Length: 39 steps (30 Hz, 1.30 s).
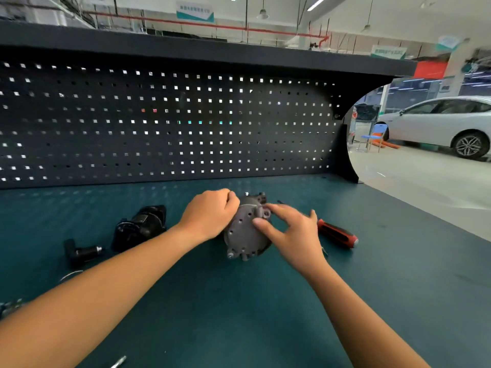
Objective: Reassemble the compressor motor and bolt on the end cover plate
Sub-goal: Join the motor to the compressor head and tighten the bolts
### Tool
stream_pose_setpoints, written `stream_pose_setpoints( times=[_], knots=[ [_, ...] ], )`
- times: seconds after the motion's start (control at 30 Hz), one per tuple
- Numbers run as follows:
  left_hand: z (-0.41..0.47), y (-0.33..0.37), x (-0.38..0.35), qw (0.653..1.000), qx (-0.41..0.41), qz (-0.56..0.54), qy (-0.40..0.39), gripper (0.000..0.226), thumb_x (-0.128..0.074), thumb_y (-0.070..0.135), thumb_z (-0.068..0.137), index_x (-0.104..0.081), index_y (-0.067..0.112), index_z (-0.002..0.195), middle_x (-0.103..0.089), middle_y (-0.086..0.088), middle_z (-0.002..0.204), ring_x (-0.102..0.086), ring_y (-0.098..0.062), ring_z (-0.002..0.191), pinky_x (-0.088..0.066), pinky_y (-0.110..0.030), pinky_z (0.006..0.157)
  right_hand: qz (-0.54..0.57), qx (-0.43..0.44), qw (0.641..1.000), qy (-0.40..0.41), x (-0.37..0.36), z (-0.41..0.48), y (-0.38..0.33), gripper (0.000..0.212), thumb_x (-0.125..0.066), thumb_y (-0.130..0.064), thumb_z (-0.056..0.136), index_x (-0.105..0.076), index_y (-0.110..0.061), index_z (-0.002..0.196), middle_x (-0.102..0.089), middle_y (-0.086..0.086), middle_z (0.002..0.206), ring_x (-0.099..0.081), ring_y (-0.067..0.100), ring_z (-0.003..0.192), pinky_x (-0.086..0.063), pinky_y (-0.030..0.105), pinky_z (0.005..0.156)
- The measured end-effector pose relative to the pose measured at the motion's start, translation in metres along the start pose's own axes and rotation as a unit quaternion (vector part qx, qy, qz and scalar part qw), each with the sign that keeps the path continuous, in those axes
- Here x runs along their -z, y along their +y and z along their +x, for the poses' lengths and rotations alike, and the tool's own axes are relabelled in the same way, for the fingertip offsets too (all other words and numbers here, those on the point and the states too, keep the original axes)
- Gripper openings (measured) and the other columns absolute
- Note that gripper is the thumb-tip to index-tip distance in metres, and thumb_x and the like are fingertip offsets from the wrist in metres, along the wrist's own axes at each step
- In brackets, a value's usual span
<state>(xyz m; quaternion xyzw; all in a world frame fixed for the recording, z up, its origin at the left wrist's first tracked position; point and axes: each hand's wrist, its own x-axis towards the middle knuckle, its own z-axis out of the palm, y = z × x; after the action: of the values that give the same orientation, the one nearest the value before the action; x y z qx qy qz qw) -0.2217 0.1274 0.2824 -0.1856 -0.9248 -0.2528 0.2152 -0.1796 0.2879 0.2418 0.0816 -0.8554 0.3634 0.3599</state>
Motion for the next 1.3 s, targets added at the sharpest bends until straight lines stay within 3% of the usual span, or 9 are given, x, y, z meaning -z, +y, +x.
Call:
stream_pose_setpoints(
  times=[0.27, 0.5, 0.6, 0.67, 0.7, 0.8, 1.13, 1.23, 1.3],
  knots=[
    [-0.047, -0.026, -0.006, 0.999, -0.001, 0.041, 0.000, 0.027, -0.038, 0.022, 0.096, -0.045, 0.010, 0.073, -0.050, -0.002, 0.057, -0.047, -0.026, 0.057, -0.024, -0.036, 0.054, -0.014, 0.128, 0.990, -0.051, -0.021, -0.045, -0.009, 0.041, -0.073, -0.034, 0.069, -0.073, -0.005, 0.098, -0.073, 0.003, 0.099, -0.071, 0.015, 0.087, -0.022, 0.053, 0.104],
    [-0.060, -0.035, 0.007, 0.997, 0.040, 0.064, -0.012, 0.026, -0.039, 0.027, 0.095, -0.048, 0.011, 0.077, -0.055, -0.002, 0.062, -0.053, -0.025, 0.062, -0.037, -0.037, 0.057, 0.034, 0.122, 0.991, -0.035, -0.032, -0.053, -0.017, 0.040, -0.075, -0.028, 0.067, -0.072, -0.001, 0.097, -0.073, 0.006, 0.097, -0.068, 0.015, 0.086, -0.027, 0.046, 0.100],
    [-0.061, -0.035, 0.016, 0.993, 0.053, 0.079, -0.066, 0.033, -0.035, 0.043, 0.096, -0.047, 0.017, 0.080, -0.052, 0.003, 0.063, -0.050, -0.016, 0.059, -0.030, -0.033, 0.052, 0.062, 0.106, 0.991, -0.047, -0.031, -0.053, -0.020, 0.041, -0.078, -0.026, 0.070, -0.071, -0.003, 0.104, -0.072, 0.005, 0.103, -0.059, 0.011, 0.099, -0.029, 0.033, 0.104],
    [-0.066, -0.039, 0.028, 0.992, 0.072, 0.059, -0.085, 0.036, -0.032, 0.050, 0.095, -0.049, 0.020, 0.086, -0.054, 0.003, 0.065, -0.051, -0.013, 0.059, -0.032, -0.032, 0.052, 0.091, 0.075, 0.990, -0.071, -0.025, -0.052, -0.018, 0.043, -0.079, -0.023, 0.073, -0.068, -0.010, 0.112, -0.070, 0.004, 0.110, -0.040, 0.008, 0.116, -0.024, 0.011, 0.103],
    [-0.071, -0.043, 0.037, 0.992, 0.085, 0.040, -0.083, 0.035, -0.032, 0.052, 0.094, -0.050, 0.022, 0.087, -0.056, 0.003, 0.067, -0.052, -0.013, 0.059, -0.035, -0.032, 0.053, 0.103, 0.062, 0.989, -0.087, -0.022, -0.052, -0.016, 0.042, -0.079, -0.022, 0.073, -0.068, -0.013, 0.113, -0.069, 0.004, 0.111, -0.047, 0.008, 0.114, -0.024, 0.003, 0.099],
    [-0.095, -0.061, 0.069, 0.990, 0.138, -0.022, -0.028, 0.027, -0.036, 0.047, 0.093, -0.050, 0.027, 0.083, -0.063, 0.002, 0.065, -0.055, -0.007, 0.049, -0.043, -0.031, 0.056, 0.121, 0.035, 0.986, -0.106, -0.017, -0.053, -0.012, 0.034, -0.077, -0.017, 0.075, -0.070, -0.014, 0.108, -0.070, -0.001, 0.105, -0.063, 0.007, 0.101, -0.036, 0.006, 0.095],
    [-0.199, -0.152, 0.177, 0.941, 0.294, -0.066, 0.156, 0.024, -0.051, 0.014, 0.095, -0.063, 0.007, 0.075, -0.057, -0.002, 0.056, -0.043, -0.003, 0.033, -0.038, -0.018, 0.040, 0.092, 0.059, 0.992, -0.067, -0.019, -0.056, -0.013, 0.029, -0.077, -0.006, 0.074, -0.072, -0.004, 0.102, -0.070, 0.004, 0.102, -0.059, 0.010, 0.096, -0.030, -0.008, 0.081],
    [-0.235, -0.180, 0.190, 0.922, 0.346, -0.019, 0.170, 0.015, -0.058, 0.009, 0.090, -0.065, 0.005, 0.077, -0.062, -0.009, 0.064, -0.052, -0.007, 0.042, -0.041, -0.015, 0.044, 0.082, 0.060, 0.992, -0.070, -0.019, -0.056, -0.013, 0.028, -0.077, -0.007, 0.074, -0.072, -0.005, 0.101, -0.070, 0.004, 0.102, -0.061, 0.011, 0.096, -0.030, -0.008, 0.082],
    [-0.253, -0.198, 0.196, 0.908, 0.374, 0.040, 0.183, 0.008, -0.061, 0.005, 0.085, -0.069, 0.002, 0.084, -0.068, -0.013, 0.078, -0.059, -0.020, 0.064, -0.043, -0.024, 0.063, 0.082, 0.063, 0.992, -0.070, -0.019, -0.057, -0.013, 0.027, -0.077, -0.006, 0.073, -0.072, -0.005, 0.100, -0.069, 0.002, 0.101, -0.058, -0.008, 0.093, -0.030, -0.008, 0.083]
  ],
)
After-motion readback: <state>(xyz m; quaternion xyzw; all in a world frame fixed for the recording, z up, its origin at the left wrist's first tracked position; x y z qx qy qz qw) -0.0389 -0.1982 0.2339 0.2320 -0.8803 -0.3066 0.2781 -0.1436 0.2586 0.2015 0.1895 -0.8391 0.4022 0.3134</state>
